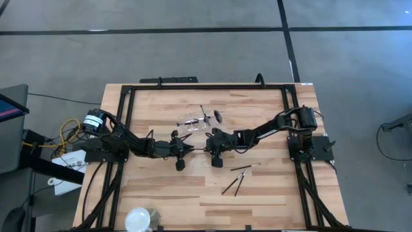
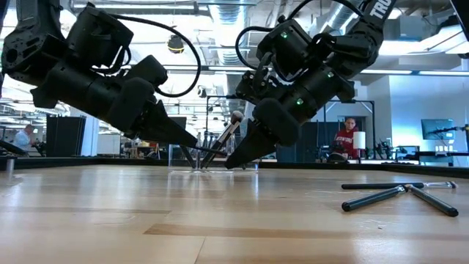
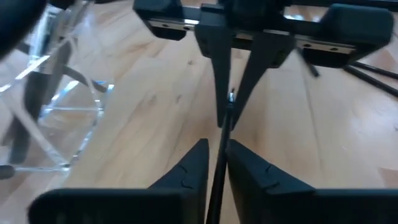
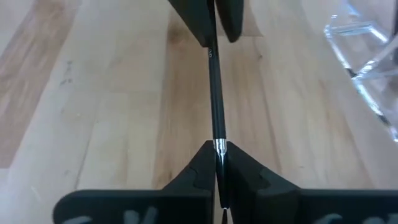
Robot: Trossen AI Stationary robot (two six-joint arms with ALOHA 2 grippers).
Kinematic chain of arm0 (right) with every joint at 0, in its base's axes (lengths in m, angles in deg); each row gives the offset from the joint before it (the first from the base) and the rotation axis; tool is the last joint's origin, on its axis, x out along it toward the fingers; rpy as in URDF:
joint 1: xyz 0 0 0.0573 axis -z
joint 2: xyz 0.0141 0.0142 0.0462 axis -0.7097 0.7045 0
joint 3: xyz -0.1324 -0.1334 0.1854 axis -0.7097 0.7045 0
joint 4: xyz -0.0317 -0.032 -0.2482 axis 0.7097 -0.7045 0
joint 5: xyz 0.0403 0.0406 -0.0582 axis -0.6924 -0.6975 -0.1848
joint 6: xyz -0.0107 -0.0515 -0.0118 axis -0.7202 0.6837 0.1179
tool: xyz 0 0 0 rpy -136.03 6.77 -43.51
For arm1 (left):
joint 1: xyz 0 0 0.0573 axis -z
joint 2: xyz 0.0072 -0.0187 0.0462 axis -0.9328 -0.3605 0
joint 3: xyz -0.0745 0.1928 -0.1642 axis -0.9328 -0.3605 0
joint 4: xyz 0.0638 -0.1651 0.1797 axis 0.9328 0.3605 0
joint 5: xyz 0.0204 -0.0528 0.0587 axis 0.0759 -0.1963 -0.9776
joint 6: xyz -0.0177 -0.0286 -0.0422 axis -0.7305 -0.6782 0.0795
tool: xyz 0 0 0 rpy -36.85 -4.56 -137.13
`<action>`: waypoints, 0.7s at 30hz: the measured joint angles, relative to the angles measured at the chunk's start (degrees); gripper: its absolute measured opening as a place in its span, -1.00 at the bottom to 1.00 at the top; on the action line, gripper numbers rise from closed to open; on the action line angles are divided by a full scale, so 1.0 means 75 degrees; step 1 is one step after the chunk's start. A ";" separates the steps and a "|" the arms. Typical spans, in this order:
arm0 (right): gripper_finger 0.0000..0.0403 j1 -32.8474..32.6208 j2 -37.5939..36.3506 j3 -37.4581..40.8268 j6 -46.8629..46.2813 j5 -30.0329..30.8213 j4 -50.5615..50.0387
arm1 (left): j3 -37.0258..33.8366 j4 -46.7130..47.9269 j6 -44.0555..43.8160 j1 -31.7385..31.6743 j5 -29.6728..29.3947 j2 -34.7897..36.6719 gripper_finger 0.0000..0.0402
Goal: Put items in baskets/containers
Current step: Put the black liner brush into the transparent organizer
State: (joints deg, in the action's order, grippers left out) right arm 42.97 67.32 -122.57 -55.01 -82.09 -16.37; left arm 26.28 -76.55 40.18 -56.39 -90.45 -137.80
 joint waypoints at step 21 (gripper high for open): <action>-0.98 -0.0522 -0.0392 -0.5171 0.3227 0.4626 -0.8689 | -0.0871 0.0051 0.1670 -0.0193 -0.1524 0.4119 -0.37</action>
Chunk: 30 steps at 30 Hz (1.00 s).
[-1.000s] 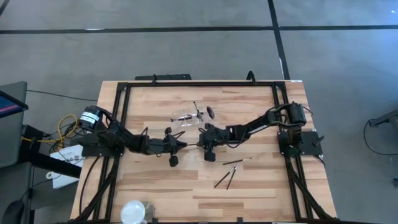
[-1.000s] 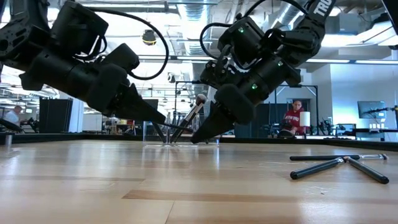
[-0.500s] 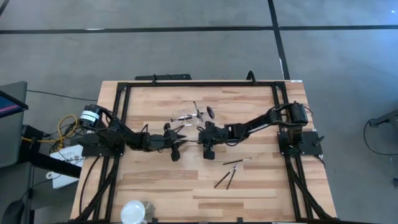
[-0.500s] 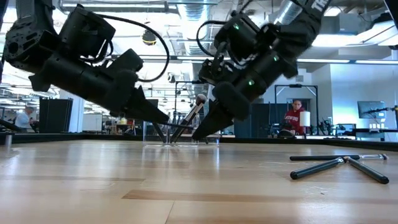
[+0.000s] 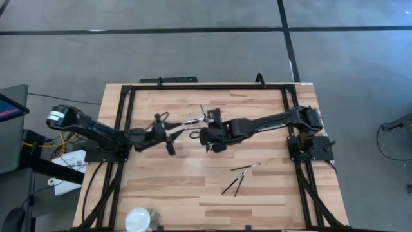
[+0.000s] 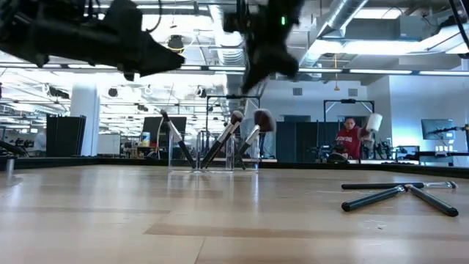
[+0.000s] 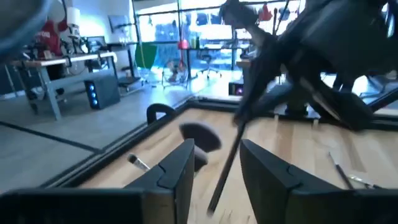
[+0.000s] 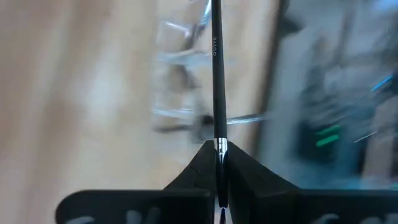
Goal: Put items in baskets/containers
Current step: Put the black liner brush into the transparent organizer
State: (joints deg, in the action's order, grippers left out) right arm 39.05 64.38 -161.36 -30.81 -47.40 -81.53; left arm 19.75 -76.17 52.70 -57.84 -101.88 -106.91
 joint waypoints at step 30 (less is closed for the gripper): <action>-0.97 0.0925 0.1305 -0.0465 0.7668 0.2500 0.0912 | -0.1665 -0.0056 -0.1134 0.0008 -0.0057 0.0993 -0.47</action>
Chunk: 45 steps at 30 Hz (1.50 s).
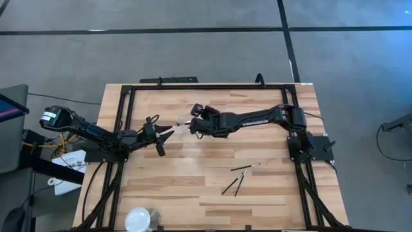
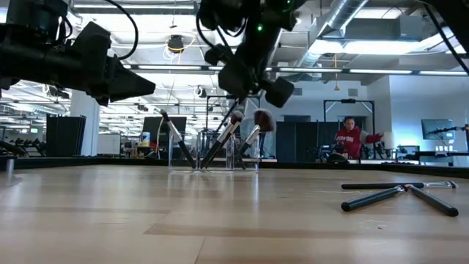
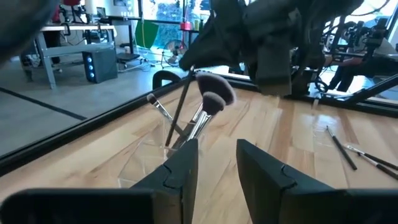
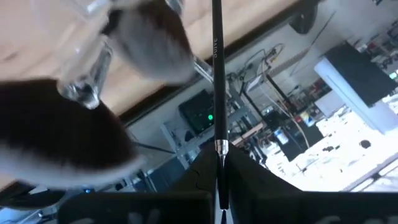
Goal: Put items in baskets/containers
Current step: Put the black liner brush into the transparent organizer, then put the black eyeshadow brush into the transparent organizer
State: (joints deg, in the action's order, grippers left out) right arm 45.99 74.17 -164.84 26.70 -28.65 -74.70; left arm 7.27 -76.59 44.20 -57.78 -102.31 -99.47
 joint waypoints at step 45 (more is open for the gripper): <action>-0.77 -0.2741 -0.7460 0.6133 -1.1015 -0.3562 0.2110 | 0.0009 0.0003 -0.0591 0.0003 0.0032 0.0000 -0.47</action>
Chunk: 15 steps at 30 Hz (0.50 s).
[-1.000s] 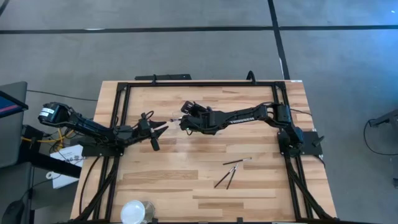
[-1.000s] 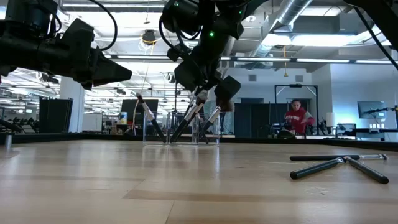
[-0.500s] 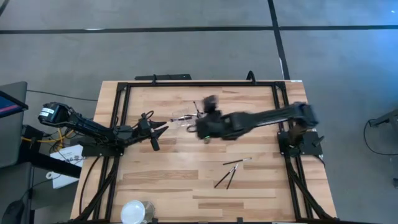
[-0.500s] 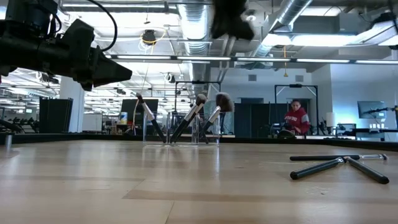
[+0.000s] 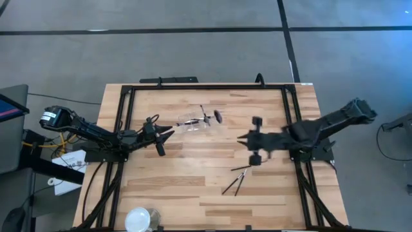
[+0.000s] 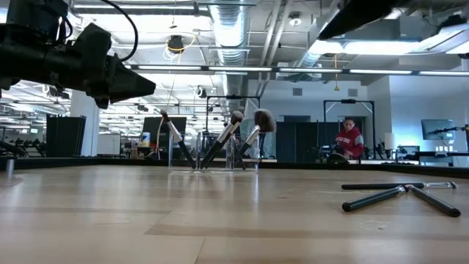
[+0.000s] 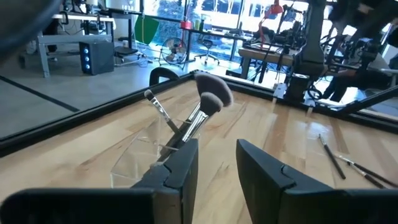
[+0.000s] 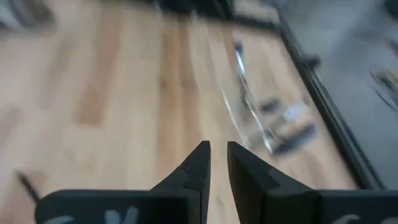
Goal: Put items in baskets/containers
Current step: Put the black eyeshadow brush into the transparent organizer
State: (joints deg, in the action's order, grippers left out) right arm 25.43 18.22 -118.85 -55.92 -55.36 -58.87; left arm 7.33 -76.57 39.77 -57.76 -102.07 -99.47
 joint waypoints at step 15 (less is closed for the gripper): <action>-0.68 -0.0870 -0.0912 0.4061 -0.1735 -0.0110 0.4886 | 0.0003 -0.0053 -0.0813 0.0000 0.0001 0.0000 -0.47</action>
State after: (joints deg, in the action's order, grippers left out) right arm 18.91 11.38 -88.39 -68.93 -56.19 -22.22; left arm 7.35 -76.97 33.67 -57.76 -102.06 -99.47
